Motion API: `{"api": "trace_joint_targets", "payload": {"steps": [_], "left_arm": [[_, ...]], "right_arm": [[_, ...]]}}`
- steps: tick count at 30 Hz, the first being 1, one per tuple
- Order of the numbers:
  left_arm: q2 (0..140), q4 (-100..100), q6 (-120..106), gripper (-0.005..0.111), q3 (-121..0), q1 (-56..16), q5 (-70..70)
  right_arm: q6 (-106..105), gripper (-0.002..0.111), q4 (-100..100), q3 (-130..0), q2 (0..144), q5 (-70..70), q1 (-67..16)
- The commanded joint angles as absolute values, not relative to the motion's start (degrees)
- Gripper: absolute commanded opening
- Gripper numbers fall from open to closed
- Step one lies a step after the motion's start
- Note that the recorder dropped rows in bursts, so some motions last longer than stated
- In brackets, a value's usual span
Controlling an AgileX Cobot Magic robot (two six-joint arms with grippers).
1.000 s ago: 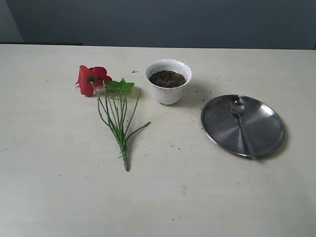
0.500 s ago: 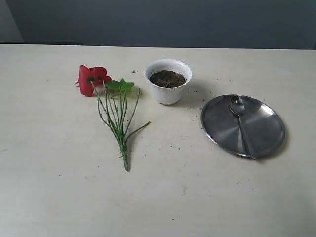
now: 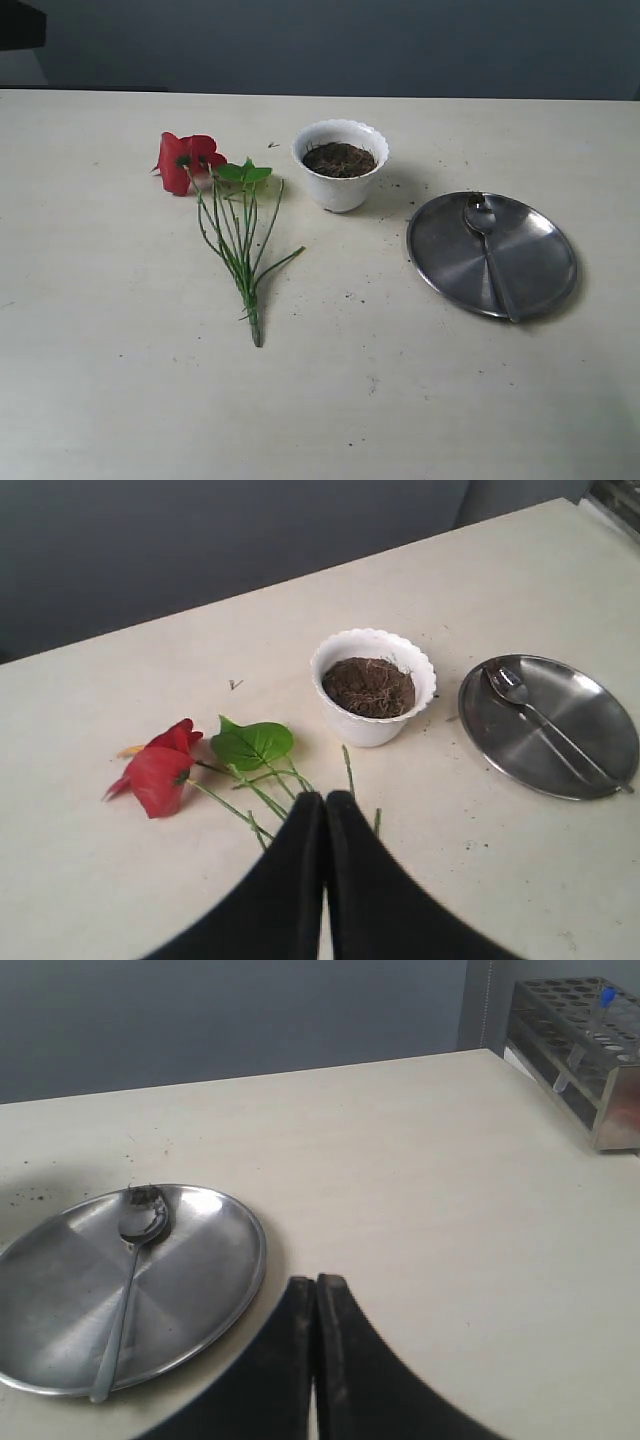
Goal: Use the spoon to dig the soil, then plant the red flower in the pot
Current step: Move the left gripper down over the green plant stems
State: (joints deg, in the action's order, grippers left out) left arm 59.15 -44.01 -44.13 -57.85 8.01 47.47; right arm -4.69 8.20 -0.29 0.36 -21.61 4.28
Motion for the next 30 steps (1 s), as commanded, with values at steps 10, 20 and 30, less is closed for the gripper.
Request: {"api": "trace_joint_targets", "payload": {"steps": [10,20,30], "left_arm": [[65.7,-41.9,-25.7,0.001,-58.4,6.0,53.6],[67.9,-30.1,-5.0,0.001,-59.0,-0.7,42.8],[75.3,-23.3,3.1,0.001,-59.0,-7.3,42.7]], "right_arm": [[-5.0,-0.001,8.2,0.0,0.0,-20.9,4.5],[-5.0,-0.001,8.2,0.0,0.0,-20.7,4.5],[-5.0,-0.001,8.2,0.0,0.0,-20.7,4.5]]}}
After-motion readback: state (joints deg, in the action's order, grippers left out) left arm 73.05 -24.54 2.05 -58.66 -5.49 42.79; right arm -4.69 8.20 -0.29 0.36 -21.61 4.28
